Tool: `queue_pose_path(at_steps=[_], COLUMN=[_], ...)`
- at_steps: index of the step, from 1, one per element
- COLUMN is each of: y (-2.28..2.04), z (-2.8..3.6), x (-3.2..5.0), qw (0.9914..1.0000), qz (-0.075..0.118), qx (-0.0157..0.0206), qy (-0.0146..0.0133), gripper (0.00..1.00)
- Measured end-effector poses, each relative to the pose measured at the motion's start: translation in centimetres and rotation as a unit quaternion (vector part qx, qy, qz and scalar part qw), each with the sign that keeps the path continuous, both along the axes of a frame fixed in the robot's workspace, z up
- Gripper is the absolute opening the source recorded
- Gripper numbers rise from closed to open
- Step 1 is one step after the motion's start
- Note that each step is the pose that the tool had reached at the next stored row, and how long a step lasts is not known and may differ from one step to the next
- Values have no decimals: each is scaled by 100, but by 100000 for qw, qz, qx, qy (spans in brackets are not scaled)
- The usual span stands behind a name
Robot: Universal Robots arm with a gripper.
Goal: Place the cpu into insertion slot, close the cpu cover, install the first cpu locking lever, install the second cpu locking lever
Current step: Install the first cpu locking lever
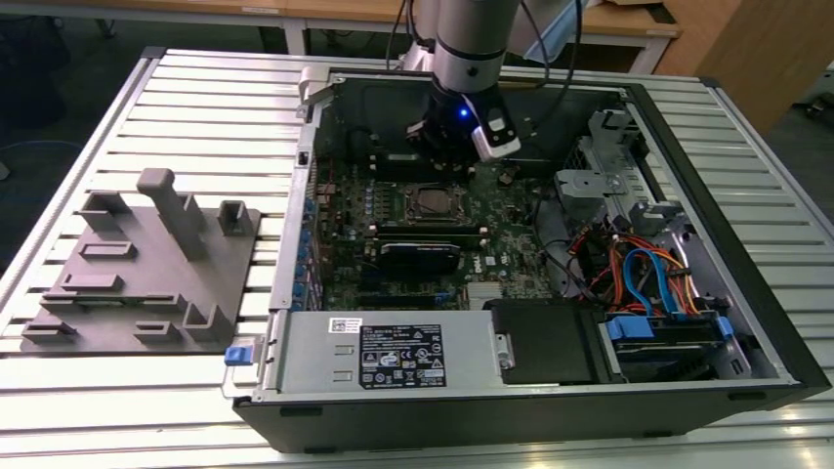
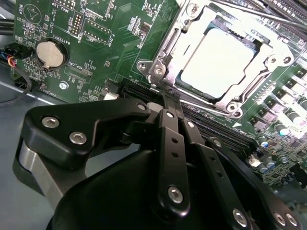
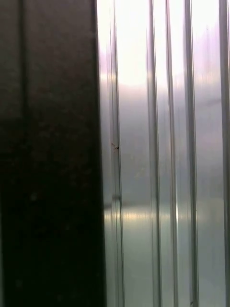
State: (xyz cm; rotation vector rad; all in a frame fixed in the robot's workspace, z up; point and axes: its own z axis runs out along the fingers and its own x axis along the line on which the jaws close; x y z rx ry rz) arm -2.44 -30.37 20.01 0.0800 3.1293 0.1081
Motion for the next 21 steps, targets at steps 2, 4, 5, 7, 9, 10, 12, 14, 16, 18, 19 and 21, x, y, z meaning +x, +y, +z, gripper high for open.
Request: queue_pose_path(at_steps=[2, 4, 5, 7, 9, 10, 12, 14, 16, 18, 19, 21], y=[0, -1, -1, 0, 0, 0, 0, 0, 1, 0, 0, 0], z=[-8, -7, -7, -8, -8, -8, -1, 8, 9, 8, 5, -4], x=[1, 1, 1, 1, 1, 1, 1, 1, 1, 1, 2, 2], qw=[100000, 100000, 100000, 100000, 100000, 100000, 100000, 100000, 100000, 100000, 100000, 99999], qz=[1, 2, 0, 0, 1, 1, -1, -2, -1, 0, 2, -3], qx=[-115, -192, -195, -200, -240, -252, -259, -258, -240, -262, -296, -445], qy=[2, 5, 4, 1, -1, -1, -1, -2, -10, -2, -4, 0], gripper=[11, 11, 11, 11, 11, 11, 11, 11, 11, 11, 11, 11])
